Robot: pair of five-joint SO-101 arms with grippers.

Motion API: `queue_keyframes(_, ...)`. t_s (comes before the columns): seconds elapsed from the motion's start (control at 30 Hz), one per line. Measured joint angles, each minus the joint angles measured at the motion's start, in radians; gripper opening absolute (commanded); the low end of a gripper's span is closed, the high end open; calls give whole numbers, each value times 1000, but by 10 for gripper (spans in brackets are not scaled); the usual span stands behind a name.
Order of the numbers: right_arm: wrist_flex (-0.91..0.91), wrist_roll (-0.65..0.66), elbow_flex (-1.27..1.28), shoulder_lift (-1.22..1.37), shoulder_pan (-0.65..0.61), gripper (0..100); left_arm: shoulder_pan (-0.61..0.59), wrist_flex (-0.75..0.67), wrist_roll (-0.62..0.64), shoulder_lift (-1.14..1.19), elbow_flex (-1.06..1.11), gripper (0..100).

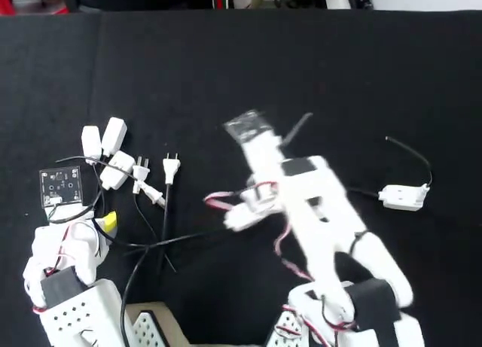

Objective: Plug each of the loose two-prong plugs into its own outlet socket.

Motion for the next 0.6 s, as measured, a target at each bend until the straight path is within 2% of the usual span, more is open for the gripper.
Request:
queue_keyframes(0.4, 97, 374, 31, -206, 657, 12, 0, 0, 0, 0, 0, 322)
queue_keyframes(0.6, -29, 582, 31, -207, 982, 12, 0, 0, 0, 0, 0, 322)
